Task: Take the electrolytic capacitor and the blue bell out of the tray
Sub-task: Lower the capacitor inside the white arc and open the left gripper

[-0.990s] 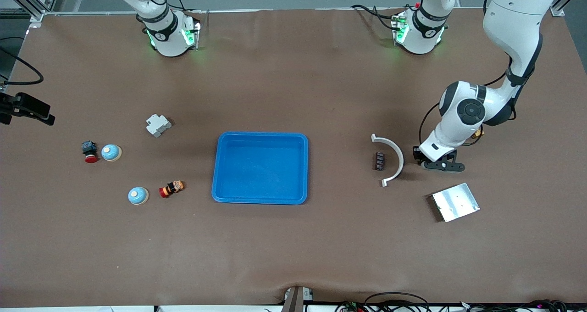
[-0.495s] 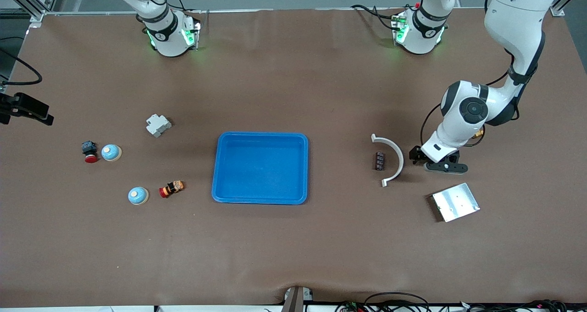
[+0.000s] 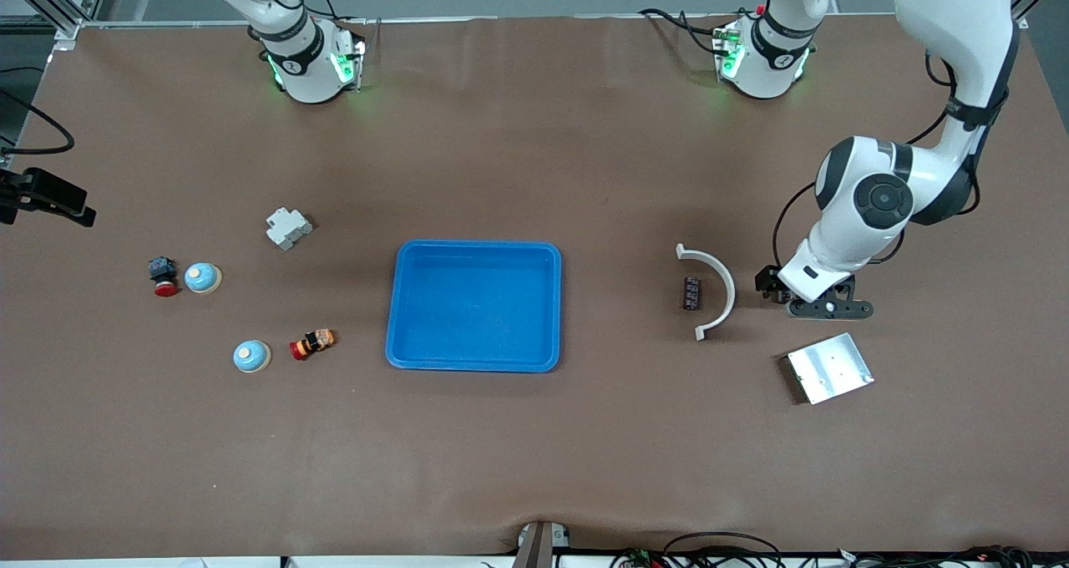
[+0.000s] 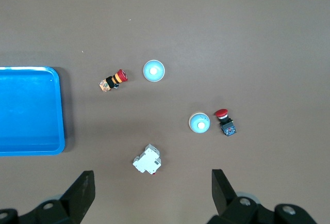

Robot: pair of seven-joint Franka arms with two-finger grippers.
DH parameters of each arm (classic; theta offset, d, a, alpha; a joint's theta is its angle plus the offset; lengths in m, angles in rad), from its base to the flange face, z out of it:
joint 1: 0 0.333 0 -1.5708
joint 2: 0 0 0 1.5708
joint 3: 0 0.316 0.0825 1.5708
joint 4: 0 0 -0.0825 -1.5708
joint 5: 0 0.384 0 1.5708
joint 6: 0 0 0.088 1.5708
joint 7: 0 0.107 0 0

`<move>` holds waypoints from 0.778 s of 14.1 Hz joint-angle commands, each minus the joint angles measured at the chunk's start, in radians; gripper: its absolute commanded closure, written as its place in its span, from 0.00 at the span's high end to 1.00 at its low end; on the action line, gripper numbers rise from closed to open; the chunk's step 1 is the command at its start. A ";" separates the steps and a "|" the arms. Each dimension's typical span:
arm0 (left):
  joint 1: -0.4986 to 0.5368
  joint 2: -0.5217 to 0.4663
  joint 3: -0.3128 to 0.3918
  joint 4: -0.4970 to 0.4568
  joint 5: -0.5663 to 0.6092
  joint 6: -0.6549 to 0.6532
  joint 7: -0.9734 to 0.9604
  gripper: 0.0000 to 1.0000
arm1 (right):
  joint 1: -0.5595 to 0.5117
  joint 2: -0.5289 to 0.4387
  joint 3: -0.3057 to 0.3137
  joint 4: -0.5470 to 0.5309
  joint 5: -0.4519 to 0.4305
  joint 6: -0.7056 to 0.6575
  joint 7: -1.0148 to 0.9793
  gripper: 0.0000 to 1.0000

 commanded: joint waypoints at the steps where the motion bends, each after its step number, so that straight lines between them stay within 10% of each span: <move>1: 0.009 -0.039 -0.048 0.054 -0.037 -0.093 -0.004 1.00 | -0.007 -0.011 0.009 0.004 -0.009 -0.016 0.002 1.00; 11: 0.009 -0.086 -0.065 0.221 -0.125 -0.287 0.013 1.00 | -0.017 -0.010 0.004 0.004 -0.010 -0.016 -0.002 1.00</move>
